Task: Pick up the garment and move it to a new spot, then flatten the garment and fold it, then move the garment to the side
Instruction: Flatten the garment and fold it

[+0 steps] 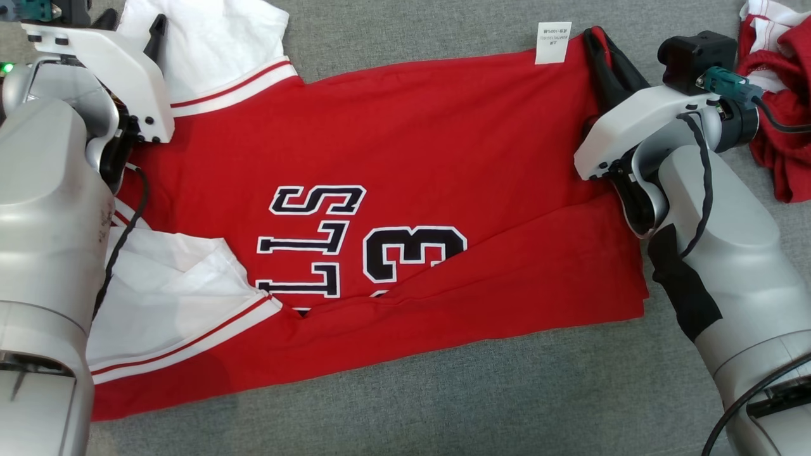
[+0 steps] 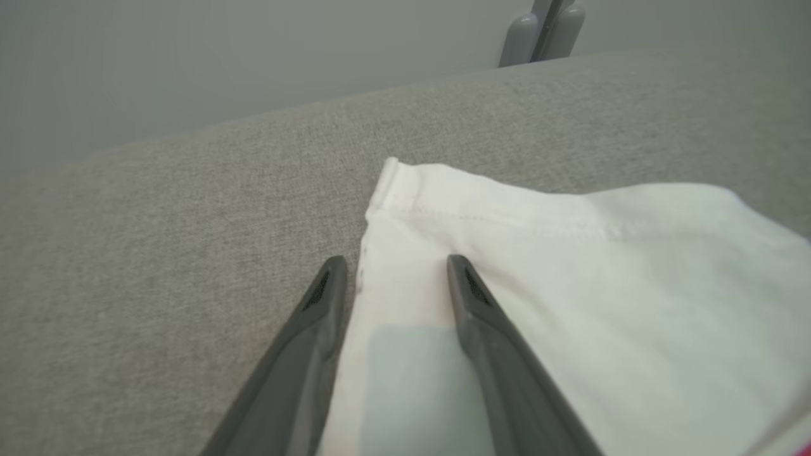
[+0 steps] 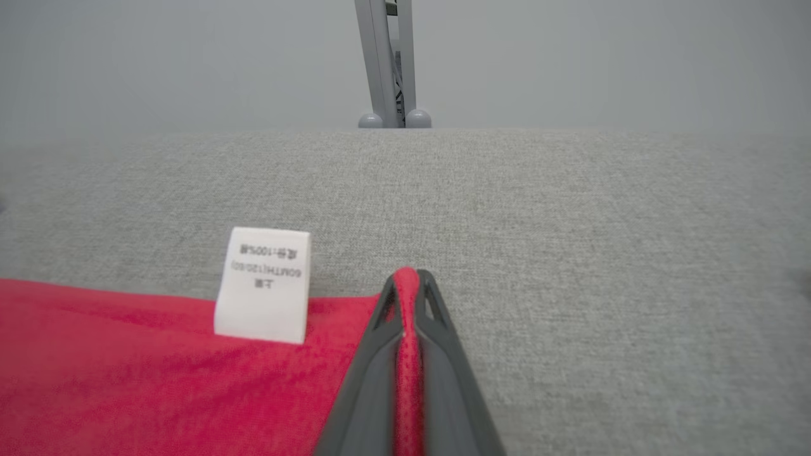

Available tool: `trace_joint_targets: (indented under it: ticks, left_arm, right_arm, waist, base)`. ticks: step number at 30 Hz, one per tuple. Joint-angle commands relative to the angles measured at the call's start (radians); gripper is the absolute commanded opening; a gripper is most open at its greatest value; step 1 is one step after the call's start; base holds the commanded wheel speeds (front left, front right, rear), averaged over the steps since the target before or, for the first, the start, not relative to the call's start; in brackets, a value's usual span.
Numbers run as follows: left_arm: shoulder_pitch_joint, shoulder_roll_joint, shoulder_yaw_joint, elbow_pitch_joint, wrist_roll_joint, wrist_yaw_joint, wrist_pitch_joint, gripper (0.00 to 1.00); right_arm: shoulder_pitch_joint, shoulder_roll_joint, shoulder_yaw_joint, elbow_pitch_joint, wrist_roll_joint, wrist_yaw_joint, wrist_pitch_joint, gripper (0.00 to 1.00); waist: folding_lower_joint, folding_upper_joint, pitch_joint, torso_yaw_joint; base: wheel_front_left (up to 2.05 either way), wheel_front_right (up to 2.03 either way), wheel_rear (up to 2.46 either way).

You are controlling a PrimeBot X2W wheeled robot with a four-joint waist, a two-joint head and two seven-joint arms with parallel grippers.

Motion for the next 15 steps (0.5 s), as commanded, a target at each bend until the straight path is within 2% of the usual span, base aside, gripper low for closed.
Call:
trace_joint_targets:
  ticks: [1, 10, 15]
  left_arm:
    - [0.011, 0.000, -0.005, 0.015, 0.002, 0.001, 0.000, 0.00]
    - [0.034, -0.034, -0.022, -0.017, -0.004, -0.007, -0.203, 0.00]
    - [0.097, -0.052, -0.033, -0.056, -0.015, -0.015, -0.261, 0.00]
  right_arm:
    - [0.023, -0.003, 0.008, 0.004, 0.010, -0.001, -0.005, 0.00]
    - [0.049, -0.043, -0.016, -0.022, 0.037, -0.001, -0.008, 0.00]
    - [0.118, -0.062, -0.053, -0.087, 0.029, -0.001, -0.008, 0.00]
  waist:
    - [0.0000, 0.0000, -0.004, 0.001]
    - [0.0000, 0.0000, -0.079, 0.057]
    - [0.0000, 0.0000, -0.164, 0.098]
  base:
    - [0.00, 0.00, 0.00]
    - [0.00, 0.00, 0.00]
    - [0.00, 0.00, 0.00]
